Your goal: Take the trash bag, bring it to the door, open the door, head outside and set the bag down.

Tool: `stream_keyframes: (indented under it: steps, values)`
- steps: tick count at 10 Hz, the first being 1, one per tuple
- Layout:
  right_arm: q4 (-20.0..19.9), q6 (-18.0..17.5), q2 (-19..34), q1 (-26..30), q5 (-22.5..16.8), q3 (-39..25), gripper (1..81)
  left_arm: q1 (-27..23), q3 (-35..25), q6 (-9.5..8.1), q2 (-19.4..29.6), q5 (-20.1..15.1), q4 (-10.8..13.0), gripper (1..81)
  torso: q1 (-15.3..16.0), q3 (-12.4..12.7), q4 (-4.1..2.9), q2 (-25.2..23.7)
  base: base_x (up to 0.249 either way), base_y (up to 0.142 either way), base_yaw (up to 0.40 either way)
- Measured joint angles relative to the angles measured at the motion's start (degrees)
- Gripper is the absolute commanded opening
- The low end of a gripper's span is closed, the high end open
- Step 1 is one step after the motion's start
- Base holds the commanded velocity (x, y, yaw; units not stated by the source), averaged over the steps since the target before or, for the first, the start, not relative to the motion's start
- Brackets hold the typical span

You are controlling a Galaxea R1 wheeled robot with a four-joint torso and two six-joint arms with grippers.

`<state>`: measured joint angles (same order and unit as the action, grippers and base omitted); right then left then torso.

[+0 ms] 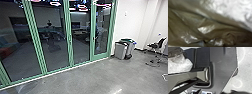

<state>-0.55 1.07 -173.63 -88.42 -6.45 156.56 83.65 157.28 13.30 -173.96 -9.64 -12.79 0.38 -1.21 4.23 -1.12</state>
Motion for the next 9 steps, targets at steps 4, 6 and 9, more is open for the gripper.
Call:
stream_keyframes:
  steps: [4,6,9]
  values:
    - [0.00,0.00,0.00,0.00,0.00,0.00,81.1,0.00,0.00,0.00,0.00,-0.02,0.00,1.0,0.00,0.00,0.00,0.00,0.154,-0.082,0.000]
    - [0.00,0.00,0.00,0.00,-0.02,0.00,81.1,0.00,0.00,0.00,0.00,-0.02,0.00,1.0,0.00,0.00,0.00,0.00,0.154,-0.082,0.000]
    - [0.00,0.00,0.00,0.00,0.00,0.00,81.1,-0.02,0.00,0.00,0.00,-0.02,0.00,1.0,0.00,0.00,0.00,0.00,0.151,-0.082,0.000]
